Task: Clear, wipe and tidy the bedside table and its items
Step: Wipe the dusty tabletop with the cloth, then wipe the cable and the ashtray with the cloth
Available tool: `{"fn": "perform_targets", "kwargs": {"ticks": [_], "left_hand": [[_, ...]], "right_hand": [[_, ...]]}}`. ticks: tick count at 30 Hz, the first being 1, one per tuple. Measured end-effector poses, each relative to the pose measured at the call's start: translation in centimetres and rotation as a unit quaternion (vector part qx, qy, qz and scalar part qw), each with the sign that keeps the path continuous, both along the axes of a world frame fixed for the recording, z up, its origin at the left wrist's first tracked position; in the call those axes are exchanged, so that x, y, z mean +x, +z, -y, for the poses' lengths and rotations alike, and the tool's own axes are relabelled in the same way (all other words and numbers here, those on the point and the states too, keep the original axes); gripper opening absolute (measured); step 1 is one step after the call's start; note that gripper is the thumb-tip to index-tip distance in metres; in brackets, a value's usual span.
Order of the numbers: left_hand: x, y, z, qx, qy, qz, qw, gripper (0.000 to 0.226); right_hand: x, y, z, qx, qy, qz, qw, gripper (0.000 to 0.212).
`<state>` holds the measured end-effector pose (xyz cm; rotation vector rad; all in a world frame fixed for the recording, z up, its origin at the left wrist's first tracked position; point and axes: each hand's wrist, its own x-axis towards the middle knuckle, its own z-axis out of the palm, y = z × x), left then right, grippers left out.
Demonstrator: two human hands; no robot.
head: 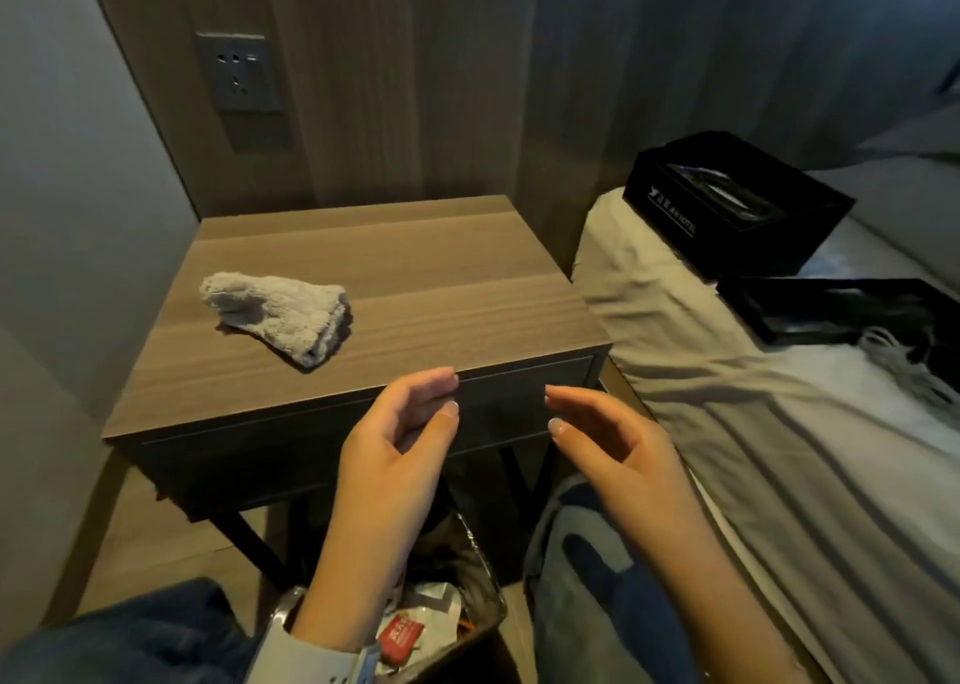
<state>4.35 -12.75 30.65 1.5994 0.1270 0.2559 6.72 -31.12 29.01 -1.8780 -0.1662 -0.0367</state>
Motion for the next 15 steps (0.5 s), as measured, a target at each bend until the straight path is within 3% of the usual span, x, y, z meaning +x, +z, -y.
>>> {"fn": "perform_targets", "kwargs": {"ticks": [5, 15], "left_hand": [[3.4, 0.4, 6.9, 0.011, -0.04, -0.015, 0.999, 0.027], [11.1, 1.4, 23.5, 0.045, -0.219, -0.005, 0.975, 0.026]], "right_hand": [[2.2, -0.2, 6.8, -0.018, -0.051, 0.0, 0.999, 0.032], [5.8, 2.7, 23.1, -0.053, -0.211, 0.013, 0.976, 0.027]]}}
